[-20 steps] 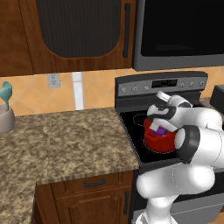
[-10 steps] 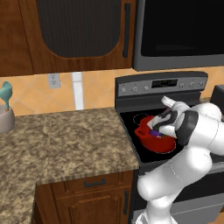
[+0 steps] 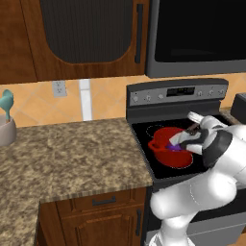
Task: Put the eggplant and garlic in the pot. Retrieve the spatula and lightly stir the vegetables in the pot.
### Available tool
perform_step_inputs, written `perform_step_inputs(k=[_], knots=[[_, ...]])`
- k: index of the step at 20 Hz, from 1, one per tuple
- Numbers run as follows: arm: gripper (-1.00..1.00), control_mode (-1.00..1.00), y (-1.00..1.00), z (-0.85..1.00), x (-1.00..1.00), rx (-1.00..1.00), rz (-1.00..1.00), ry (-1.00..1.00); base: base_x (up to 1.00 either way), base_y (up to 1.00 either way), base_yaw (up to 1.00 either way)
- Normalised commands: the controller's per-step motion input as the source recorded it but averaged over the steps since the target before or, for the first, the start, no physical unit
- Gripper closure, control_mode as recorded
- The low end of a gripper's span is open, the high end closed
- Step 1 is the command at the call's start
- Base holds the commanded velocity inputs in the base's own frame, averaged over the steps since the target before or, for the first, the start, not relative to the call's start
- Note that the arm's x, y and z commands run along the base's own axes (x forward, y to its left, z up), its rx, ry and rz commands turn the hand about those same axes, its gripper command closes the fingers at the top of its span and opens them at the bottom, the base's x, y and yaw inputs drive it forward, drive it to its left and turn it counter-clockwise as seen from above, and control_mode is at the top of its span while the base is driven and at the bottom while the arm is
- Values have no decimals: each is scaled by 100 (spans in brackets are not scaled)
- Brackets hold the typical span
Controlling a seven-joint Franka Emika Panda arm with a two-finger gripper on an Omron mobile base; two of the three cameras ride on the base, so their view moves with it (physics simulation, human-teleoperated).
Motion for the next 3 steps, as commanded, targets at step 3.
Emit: perform_step_inputs(k=[3], knots=[[100, -100, 23, 0, 1, -11, 0, 30, 0, 0, 0]])
